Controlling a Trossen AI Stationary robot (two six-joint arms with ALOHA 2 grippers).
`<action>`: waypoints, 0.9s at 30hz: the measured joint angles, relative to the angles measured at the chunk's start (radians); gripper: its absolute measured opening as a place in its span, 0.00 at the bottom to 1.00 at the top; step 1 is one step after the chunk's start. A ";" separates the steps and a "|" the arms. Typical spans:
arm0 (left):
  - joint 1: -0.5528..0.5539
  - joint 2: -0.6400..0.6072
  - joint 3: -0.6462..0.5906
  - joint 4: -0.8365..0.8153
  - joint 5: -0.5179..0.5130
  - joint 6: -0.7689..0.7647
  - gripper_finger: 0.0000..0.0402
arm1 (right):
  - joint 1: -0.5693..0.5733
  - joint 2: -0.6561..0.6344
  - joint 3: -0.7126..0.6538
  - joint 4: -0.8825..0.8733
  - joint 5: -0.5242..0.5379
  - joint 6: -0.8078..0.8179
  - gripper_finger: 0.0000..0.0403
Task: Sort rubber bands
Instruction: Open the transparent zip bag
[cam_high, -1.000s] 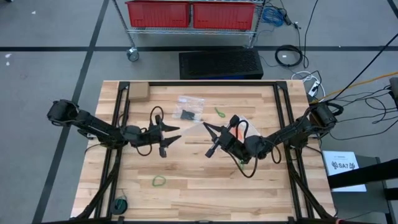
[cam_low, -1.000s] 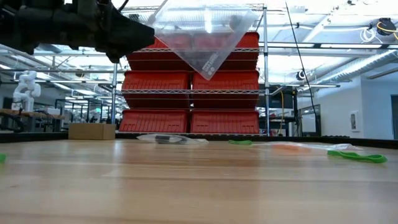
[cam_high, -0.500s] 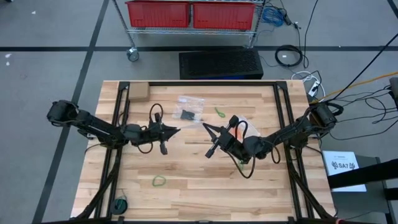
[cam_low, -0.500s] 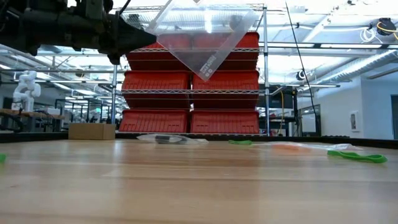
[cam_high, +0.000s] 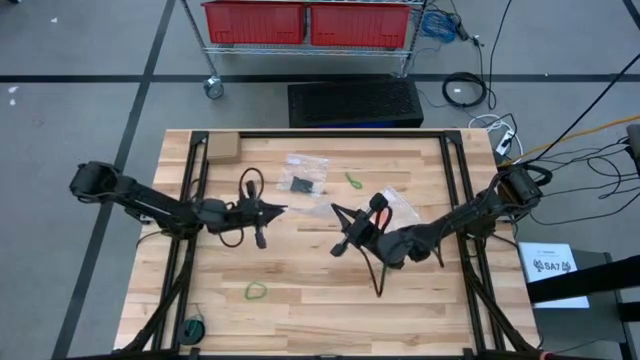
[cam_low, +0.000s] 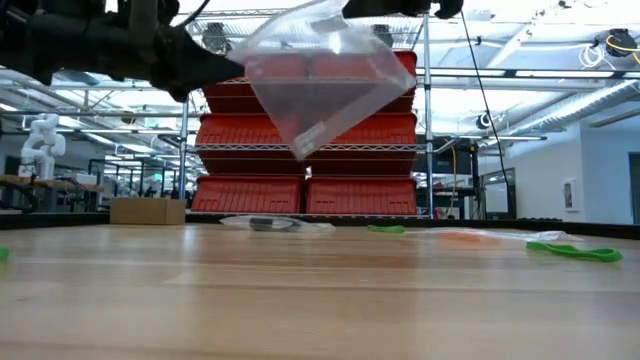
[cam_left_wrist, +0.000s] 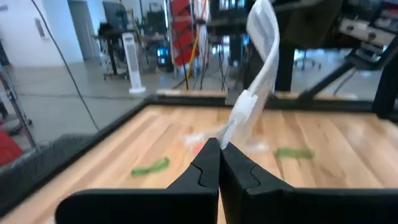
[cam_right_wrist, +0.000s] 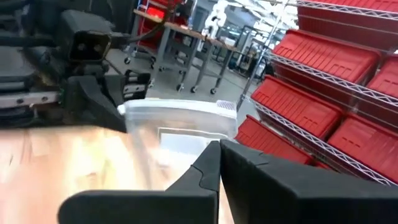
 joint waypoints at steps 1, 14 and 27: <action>0.000 -0.007 0.000 -0.031 0.000 -0.015 0.00 | 0.009 0.000 0.000 -0.006 0.009 0.001 0.02; 0.000 -0.027 0.000 -0.336 0.023 -0.099 0.00 | 0.021 -0.104 0.000 -0.428 -0.284 0.470 0.12; -0.028 -0.020 0.147 -0.540 0.020 -0.186 0.00 | -0.110 0.025 0.123 -0.423 -0.513 0.422 0.30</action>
